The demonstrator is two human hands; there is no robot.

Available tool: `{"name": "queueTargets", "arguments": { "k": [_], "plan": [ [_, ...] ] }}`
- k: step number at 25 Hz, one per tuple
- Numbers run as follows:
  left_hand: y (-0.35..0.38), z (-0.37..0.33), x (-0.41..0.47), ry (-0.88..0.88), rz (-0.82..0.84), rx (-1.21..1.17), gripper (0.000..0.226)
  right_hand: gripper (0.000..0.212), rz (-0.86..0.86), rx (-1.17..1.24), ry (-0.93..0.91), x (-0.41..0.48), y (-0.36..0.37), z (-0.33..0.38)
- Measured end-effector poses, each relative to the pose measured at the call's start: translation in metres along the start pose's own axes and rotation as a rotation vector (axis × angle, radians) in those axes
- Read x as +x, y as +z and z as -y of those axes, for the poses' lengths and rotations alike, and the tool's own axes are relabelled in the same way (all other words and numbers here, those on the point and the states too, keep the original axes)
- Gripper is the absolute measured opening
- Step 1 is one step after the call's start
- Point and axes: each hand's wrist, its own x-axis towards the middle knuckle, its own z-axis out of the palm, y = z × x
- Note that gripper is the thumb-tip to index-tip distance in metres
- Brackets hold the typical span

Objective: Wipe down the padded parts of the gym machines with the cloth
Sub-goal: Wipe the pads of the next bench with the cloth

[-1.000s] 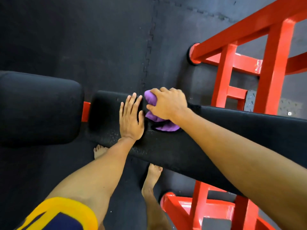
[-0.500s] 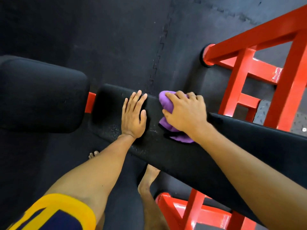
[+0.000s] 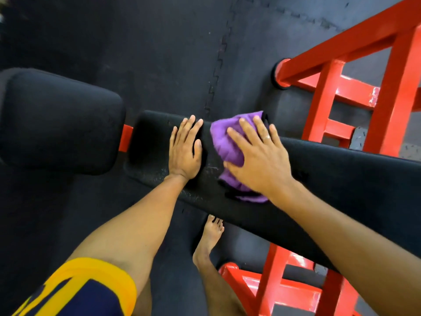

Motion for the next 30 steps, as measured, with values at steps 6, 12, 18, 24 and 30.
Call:
{"name": "queueTargets", "arguments": {
  "k": [6,12,18,24,30],
  "plan": [
    [-0.01,-0.002,-0.008,0.006,0.135,-0.006,0.062,0.082,-0.083,-0.058,-0.016,-0.049,0.032,0.065],
    [-0.005,0.009,-0.061,-0.056,0.06,-0.074,0.055,0.085,-0.159,-0.009,0.029,-0.071,0.025,0.032],
    [-0.01,0.018,-0.077,-0.021,0.082,-0.048,0.054,0.093,-0.077,-0.036,-0.004,-0.077,0.04,0.083],
    [-0.012,0.017,-0.075,-0.016,0.089,-0.06,0.055,0.108,-0.016,-0.245,-0.1,-0.14,0.03,0.044],
    [-0.005,0.02,-0.082,0.021,0.054,-0.048,0.059,0.096,-0.012,-0.329,-0.12,-0.072,0.053,0.116]
  ]
}}
